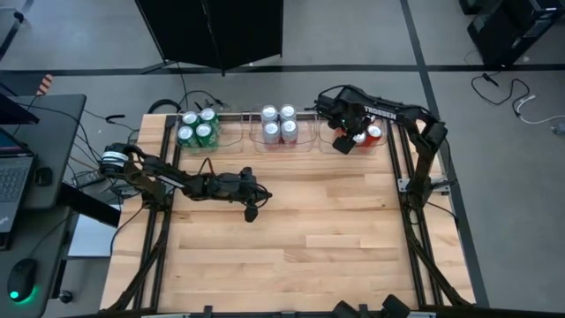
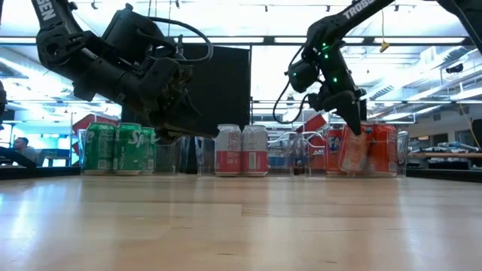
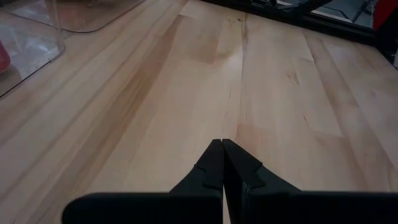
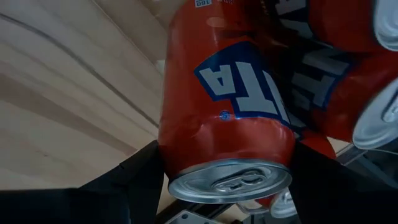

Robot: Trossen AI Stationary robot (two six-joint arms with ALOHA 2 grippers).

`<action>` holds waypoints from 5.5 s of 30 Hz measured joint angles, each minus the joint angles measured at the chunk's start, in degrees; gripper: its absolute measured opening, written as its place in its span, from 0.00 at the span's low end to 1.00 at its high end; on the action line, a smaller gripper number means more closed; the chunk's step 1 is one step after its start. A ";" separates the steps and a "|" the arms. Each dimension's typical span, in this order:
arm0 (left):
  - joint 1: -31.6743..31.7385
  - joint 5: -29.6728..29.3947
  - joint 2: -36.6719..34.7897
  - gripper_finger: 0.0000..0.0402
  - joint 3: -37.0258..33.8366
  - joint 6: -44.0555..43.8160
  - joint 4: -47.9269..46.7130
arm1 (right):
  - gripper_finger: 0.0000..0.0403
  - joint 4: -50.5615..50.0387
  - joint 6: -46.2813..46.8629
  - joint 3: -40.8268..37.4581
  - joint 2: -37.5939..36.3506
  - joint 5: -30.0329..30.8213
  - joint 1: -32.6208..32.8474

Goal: Sort soda cans
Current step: Put the red soda can into the top right transparent bin, then return to Home Position

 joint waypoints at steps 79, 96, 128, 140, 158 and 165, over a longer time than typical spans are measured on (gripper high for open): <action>3.10 8.51 0.02 0.00 -6.21 9.05 23.20 | 0.00 111.47 -10.64 -85.67 -71.11 -18.94 17.61; 8.39 8.99 -2.70 0.00 -24.90 3.02 47.20 | 0.00 86.60 -7.78 -86.93 -99.31 -17.61 17.70; 12.96 15.43 -27.29 0.00 -25.51 11.53 25.16 | 0.00 86.23 -9.53 -86.93 -101.01 -15.59 19.53; 12.96 13.78 -49.41 0.00 -25.51 12.95 2.63 | 0.00 86.23 -9.79 -86.93 -101.01 -15.61 19.53; 12.96 5.95 -80.13 0.00 -25.51 15.21 -25.60 | 0.00 86.25 -9.85 -86.93 -101.01 -16.03 19.53; 12.96 3.24 -89.27 0.00 -25.46 15.26 -38.13 | 0.00 86.24 -10.43 -86.93 -101.06 -15.93 19.53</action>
